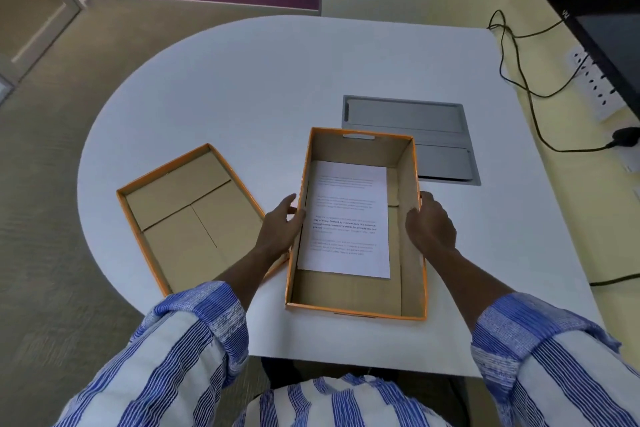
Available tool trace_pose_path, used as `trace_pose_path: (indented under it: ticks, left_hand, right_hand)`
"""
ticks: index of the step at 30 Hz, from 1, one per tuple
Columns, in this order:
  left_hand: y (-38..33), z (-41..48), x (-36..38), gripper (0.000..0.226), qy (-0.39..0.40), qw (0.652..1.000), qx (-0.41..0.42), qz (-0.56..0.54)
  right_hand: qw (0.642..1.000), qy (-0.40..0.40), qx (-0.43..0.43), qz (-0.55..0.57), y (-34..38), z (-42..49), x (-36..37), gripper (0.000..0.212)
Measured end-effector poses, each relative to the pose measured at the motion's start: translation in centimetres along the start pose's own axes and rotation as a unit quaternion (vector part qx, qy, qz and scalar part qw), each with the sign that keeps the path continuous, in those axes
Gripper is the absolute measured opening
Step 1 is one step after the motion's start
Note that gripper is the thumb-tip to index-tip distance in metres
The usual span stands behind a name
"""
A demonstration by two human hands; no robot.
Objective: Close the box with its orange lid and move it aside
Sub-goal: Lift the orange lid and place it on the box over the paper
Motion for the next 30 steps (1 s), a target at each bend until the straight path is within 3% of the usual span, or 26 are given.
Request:
trace_pose_path:
  ticks: [2,4,8,14,16,21,24,30]
  left_hand:
    - [1.0,0.3,-0.7,0.044,-0.019,0.996,-0.045,-0.076]
    - [2.4,0.5,-1.6,0.035,-0.071,0.993,-0.06,-0.074]
    - [5.4,0.2,-2.0,0.011,-0.079,0.983,-0.041,0.161]
    - [9.6,-0.6,-0.4,0.036,-0.038,0.924,-0.01,0.38]
    - [9.9,-0.4,-0.1,0.032,-0.041,0.912,-0.004,0.407]
    - [8.5,-0.8,0.2,0.012,-0.051,0.922,0.054,0.381]
    - [6.9,-1.0,-1.6,0.011,-0.109,0.938,0.092,0.316]
    - [-0.3,-0.9,-7.0,0.004,-0.235,0.932,0.158,0.225]
  right_hand:
    - [0.999,-0.029,-0.023,0.004,0.7,0.0,-0.1,0.056]
    - [0.995,-0.054,-0.07,-0.039,1.7,0.1,-0.2,0.065]
    - [0.98,-0.038,-0.175,-0.084,4.0,0.1,1.8,0.06]
    - [0.961,0.036,-0.274,-0.004,10.1,-2.2,5.4,0.062]
    - [0.944,0.074,-0.321,0.027,12.7,-3.5,6.5,0.066]
    - [0.903,0.108,-0.416,0.025,16.9,-5.5,8.4,0.07]
    - [0.891,0.124,-0.436,-0.003,17.0,-5.9,9.6,0.064]
    - [0.896,0.131,-0.423,-0.019,17.3,-5.4,9.7,0.062]
Point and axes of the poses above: each hand's wrist, its own z-axis towards the middle knuckle, its own x-axis out of the palm, y = z × x, the point moved 5 cm from there along z, towards the middle knuckle, and after that the axes turned 15 degrees about -x, right-handed, at the moved point
